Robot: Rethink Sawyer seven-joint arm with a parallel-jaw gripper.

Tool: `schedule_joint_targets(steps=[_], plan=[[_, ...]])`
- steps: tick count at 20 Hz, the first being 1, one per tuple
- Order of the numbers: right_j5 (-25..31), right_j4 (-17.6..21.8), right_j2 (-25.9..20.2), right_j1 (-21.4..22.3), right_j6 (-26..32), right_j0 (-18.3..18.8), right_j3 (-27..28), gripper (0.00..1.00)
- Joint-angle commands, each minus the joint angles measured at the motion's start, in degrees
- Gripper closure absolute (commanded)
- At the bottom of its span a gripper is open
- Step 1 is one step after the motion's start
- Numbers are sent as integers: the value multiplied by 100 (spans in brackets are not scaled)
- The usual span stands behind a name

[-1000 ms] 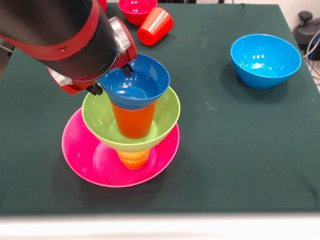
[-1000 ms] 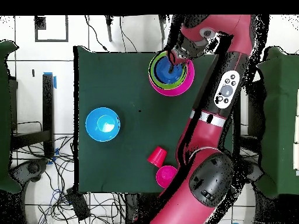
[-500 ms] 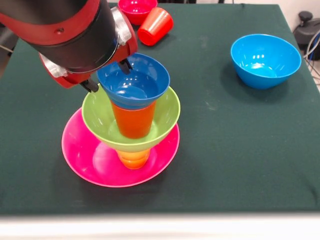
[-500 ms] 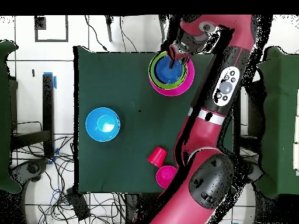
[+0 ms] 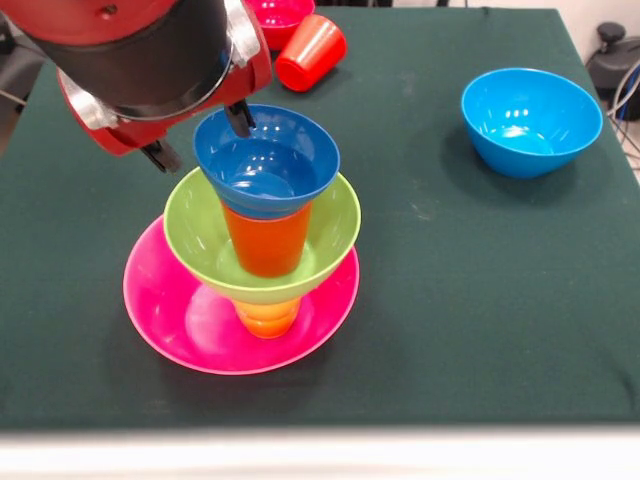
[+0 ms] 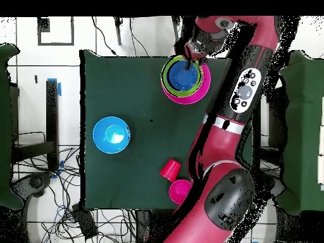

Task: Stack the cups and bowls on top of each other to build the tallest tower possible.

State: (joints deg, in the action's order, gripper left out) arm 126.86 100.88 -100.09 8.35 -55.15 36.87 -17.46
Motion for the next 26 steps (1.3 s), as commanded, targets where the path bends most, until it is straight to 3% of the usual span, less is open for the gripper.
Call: schedule_joint_targets(steps=[1, 8, 16, 26], plan=[[370, 891, 68, 274, 2133, -281, 403, 0], [502, 804, 202, 424, 1827, -323, 255, 0], [417, -275, 822, 482, 588, -328, -324, 0], [475, -2184, 1682, 776, -1331, -331, -1380, 0]])
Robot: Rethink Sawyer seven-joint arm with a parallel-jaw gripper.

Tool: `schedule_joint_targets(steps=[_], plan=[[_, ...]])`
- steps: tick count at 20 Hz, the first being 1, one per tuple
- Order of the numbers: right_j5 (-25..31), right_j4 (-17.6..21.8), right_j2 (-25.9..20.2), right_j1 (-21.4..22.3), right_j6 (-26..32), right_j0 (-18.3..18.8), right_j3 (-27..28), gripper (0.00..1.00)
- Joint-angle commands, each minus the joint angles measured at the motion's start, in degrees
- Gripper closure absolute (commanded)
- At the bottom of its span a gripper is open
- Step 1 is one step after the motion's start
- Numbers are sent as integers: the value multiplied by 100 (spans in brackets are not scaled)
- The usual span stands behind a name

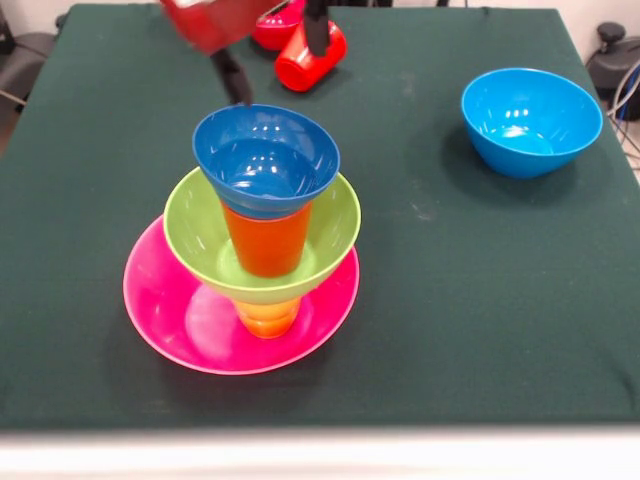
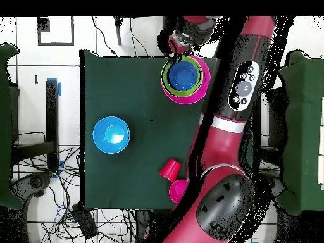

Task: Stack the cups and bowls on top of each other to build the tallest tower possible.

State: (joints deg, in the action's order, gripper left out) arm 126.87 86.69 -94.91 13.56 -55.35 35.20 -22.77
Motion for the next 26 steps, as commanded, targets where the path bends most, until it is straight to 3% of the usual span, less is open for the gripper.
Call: schedule_joint_targets(steps=[1, 7, 11, 19, 26], plan=[[438, -936, 1259, 295, -1461, -159, -953, 0], [-129, -2260, 1823, 587, -2634, 82, -2134, 0], [-694, -2878, 2101, 744, -3268, 274, -2987, 0], [-1887, -3380, 2503, 1143, -3773, 590, -4261, 0], [-2391, -3675, 2815, 1216, -3978, 579, -4612, 0]])
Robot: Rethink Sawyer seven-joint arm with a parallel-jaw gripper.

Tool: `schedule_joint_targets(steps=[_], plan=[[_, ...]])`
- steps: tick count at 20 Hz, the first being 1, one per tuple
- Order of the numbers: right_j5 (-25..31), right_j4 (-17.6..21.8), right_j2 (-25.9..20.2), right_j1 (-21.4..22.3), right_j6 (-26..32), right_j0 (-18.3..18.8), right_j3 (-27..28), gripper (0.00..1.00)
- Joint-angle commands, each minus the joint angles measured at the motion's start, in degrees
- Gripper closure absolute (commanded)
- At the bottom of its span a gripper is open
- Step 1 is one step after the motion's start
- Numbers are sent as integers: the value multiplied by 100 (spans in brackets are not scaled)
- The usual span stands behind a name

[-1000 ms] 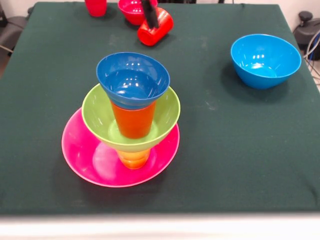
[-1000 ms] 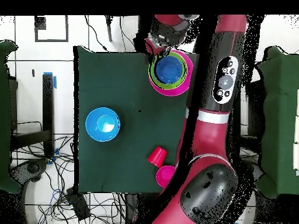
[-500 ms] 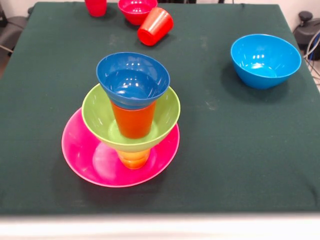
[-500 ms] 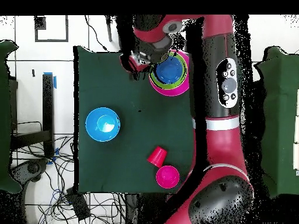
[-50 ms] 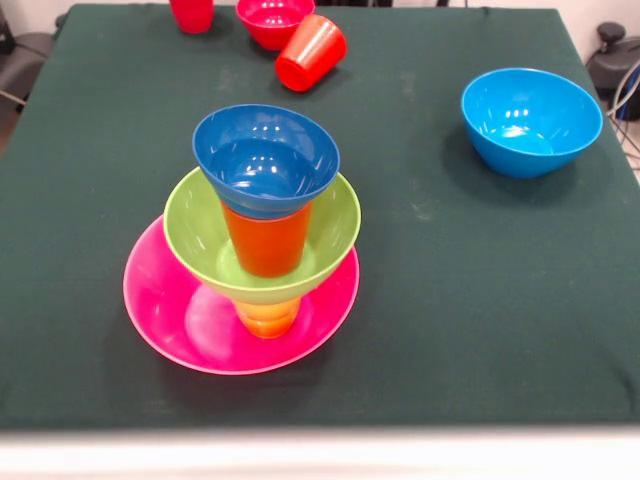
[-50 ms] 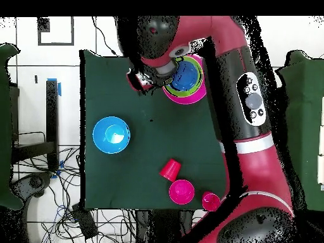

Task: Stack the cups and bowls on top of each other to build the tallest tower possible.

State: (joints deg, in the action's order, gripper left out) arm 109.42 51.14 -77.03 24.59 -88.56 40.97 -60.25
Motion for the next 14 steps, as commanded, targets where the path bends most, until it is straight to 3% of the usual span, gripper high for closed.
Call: schedule_joint_targets(steps=[1, 14], plan=[[-719, -173, 1065, 141, -680, 19, -940, 0], [-2031, -637, 1673, 539, -1001, 161, -2130, 0]])
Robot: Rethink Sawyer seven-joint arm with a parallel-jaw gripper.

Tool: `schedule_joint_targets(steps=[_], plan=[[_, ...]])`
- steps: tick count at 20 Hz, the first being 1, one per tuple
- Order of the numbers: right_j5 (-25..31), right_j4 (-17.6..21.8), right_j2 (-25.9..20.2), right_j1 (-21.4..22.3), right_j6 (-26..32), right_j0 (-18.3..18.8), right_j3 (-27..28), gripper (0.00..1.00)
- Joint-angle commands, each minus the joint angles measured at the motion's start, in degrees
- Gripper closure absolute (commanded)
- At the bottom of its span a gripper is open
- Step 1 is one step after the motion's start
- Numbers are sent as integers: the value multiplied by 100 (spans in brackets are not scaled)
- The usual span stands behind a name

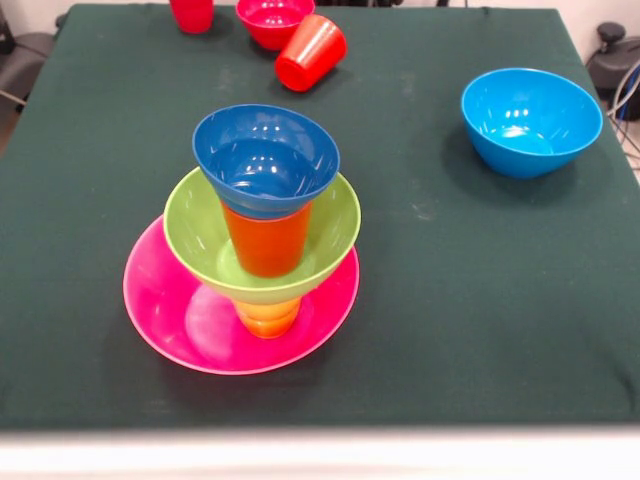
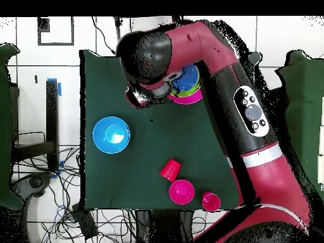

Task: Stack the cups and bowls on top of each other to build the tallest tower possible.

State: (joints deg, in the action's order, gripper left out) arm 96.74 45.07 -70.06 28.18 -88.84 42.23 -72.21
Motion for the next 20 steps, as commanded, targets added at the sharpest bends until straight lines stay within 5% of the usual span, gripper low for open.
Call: schedule_joint_targets(steps=[1, 15, 20], plan=[[-831, -55, 1008, 204, -988, 41, -1001, 0], [-2279, -294, 1621, 672, -1091, 129, -2264, 0], [-2611, -422, 1718, 1159, -1029, 245, -2849, 0]])
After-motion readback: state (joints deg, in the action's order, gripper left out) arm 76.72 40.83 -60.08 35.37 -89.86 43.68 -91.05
